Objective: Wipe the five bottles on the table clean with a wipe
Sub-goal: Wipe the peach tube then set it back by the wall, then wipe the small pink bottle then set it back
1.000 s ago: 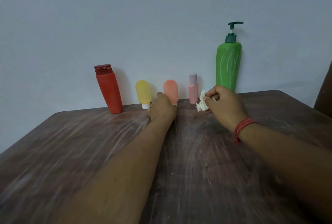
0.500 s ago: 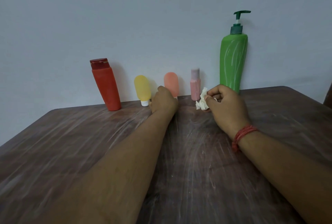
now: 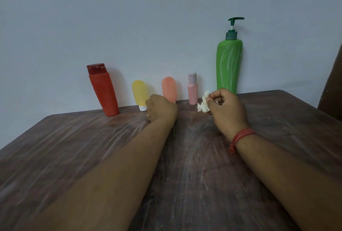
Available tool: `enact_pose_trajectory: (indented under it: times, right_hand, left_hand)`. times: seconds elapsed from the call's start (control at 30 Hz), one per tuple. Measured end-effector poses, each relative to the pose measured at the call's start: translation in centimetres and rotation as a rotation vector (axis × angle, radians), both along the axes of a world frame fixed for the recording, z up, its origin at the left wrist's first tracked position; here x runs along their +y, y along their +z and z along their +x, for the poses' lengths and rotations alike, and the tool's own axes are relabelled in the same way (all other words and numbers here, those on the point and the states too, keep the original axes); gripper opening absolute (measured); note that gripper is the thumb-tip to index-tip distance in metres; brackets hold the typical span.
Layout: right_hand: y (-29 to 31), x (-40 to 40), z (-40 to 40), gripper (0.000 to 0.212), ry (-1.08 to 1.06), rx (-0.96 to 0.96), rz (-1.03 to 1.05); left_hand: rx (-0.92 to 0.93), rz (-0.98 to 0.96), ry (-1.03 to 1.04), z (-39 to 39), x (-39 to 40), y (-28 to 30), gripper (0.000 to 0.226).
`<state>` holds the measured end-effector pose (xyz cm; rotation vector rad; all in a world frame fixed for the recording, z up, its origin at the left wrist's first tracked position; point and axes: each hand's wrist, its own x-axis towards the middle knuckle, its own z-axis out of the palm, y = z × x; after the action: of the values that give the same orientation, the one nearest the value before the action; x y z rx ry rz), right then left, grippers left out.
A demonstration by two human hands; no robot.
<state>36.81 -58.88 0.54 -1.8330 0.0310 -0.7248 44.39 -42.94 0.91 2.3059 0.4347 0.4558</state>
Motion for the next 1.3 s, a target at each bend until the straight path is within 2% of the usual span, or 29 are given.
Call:
enact_pose_trajectory:
  times: [0.13,0.27,0.4,0.53,0.77,0.87,0.97,1.07,1.13,1.23,1.3]
  right_hand:
    - [0.2,-0.5,0.2,0.016,-0.050,-0.016,0.033]
    - [0.4,-1.6,0.2,0.018,-0.126,0.000,0.116]
    - [0.3,-2.7,0.4,0.006,-0.124,0.014,0.198]
    - [0.2,-3.1,0.7,0.009,-0.096,0.009,0.233]
    - [0.0,-3.0,1.1,0.018,-0.063,-0.007,0.229]
    - [-0.1,-3.3,1.2,0.019,-0.065,-0.007,0.224]
    - [-0.1,-3.5,1.2,0.020,-0.063,-0.016,0.210]
    - [0.1,-3.5,1.1,0.018,-0.047,0.002,0.166]
    - [0.5,-3.2,0.9,0.014,0.013,0.028,0.153]
    - [1.8,-2.2,-0.3,0.012,0.191,0.085,0.160]
    - [2.6,-1.6,-1.7,0.011,0.316,0.139,0.141]
  left_hand:
    - [-0.058,0.167,-0.215,-1.2,-1.8,0.1,0.032]
    - [-0.046,0.170,-0.346,-1.1,-4.3,0.7,0.043]
    - [-0.031,0.141,-0.347,0.1,-5.1,0.7,0.049]
    - [-0.022,0.172,-0.337,1.0,-5.9,0.2,0.051]
    - [-0.102,0.192,-0.313,1.9,-6.3,0.2,0.031]
    - [-0.140,0.164,-0.335,1.0,-6.5,0.0,0.029]
    - [-0.238,0.052,-0.417,-1.7,-6.3,0.3,0.029]
    - [-0.293,-0.172,-0.508,-6.7,-4.7,0.9,0.023]
    - [-0.261,-0.333,-0.532,-10.5,-2.4,1.2,0.019]
    - [-0.197,-0.571,-0.563,-16.2,1.8,1.7,0.029]
    - [-0.153,-0.660,-0.597,-19.4,4.5,1.6,0.032]
